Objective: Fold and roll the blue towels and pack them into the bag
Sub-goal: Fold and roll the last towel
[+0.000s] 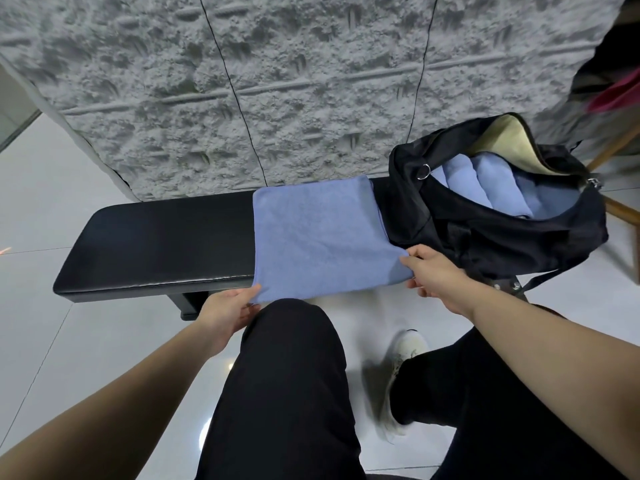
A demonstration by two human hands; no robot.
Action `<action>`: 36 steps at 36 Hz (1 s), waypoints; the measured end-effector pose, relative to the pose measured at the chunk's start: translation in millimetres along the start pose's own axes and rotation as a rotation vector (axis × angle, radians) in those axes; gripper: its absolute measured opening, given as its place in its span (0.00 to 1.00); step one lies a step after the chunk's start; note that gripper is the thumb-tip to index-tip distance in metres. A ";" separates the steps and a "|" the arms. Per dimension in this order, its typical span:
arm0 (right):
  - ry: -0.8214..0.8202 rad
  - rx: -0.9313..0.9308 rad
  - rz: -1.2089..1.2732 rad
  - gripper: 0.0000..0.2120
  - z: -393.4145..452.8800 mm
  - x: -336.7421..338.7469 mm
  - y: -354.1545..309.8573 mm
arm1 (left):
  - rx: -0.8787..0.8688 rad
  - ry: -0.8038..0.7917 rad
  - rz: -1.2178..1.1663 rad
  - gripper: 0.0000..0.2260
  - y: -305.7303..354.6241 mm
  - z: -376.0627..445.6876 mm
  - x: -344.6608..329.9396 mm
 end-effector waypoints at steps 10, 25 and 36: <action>0.027 0.024 -0.036 0.08 -1.1 -0.4 -0.3 | -0.029 -0.077 0.194 0.16 3.1 -15.5 -2.4; -0.202 0.058 0.012 0.08 -7.4 6.3 -6.0 | -0.048 -0.128 -0.021 0.17 10.4 -28.5 -19.4; -0.171 0.221 -0.608 0.18 -20.0 2.6 -1.8 | -0.027 -0.159 -0.010 0.17 8.2 -34.3 -9.4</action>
Point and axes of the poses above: each hand's wrist, its own z-axis towards the middle knuckle, its own x-axis out of the back of the hand, y = z × x, the point moved 1 cm from there along z, towards the middle knuckle, and after that the axes turned 5 degrees about -y, right-handed, at the moved point
